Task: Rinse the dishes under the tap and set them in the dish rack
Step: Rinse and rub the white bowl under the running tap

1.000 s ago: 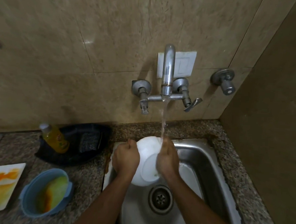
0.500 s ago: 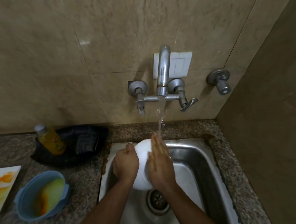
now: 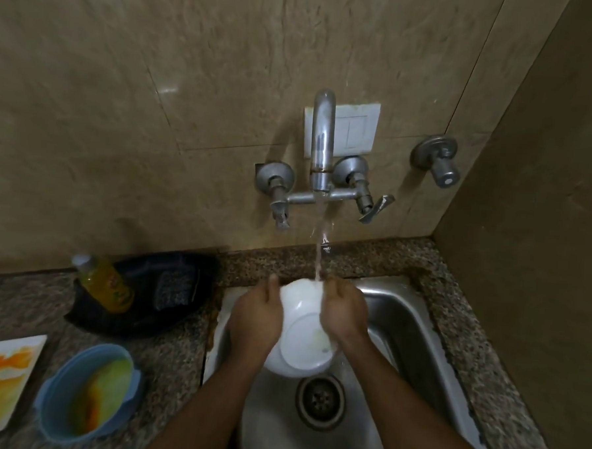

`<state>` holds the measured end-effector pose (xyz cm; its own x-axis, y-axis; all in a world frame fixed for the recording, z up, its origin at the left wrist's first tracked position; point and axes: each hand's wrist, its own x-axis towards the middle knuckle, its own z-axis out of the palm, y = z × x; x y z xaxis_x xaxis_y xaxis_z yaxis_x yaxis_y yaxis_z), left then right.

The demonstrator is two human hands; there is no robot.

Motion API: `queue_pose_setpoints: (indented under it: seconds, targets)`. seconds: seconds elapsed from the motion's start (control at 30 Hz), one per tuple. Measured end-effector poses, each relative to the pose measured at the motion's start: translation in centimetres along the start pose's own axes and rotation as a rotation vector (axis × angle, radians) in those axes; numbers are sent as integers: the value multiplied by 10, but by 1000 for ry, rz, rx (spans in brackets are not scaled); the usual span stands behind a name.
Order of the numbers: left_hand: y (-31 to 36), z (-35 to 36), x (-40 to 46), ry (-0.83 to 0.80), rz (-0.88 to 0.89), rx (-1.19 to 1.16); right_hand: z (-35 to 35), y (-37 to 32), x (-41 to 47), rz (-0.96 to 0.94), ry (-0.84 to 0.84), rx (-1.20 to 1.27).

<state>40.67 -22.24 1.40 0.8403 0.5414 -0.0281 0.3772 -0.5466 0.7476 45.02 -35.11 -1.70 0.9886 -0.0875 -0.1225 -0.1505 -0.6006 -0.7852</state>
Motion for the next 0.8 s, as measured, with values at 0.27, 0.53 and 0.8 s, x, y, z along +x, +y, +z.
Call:
queue_pose_setpoints:
  seconds: [0.27,0.53,0.8]
  targets:
    - [12,2,16,16,-288,83,17,-6,-38,-765,0,-262]
    - [15,4,8,123,-346,-20,21,7,-47,-675,18,-203]
    - [13,11,7,117,-352,-98,20,7,-41,-795,-2,-221]
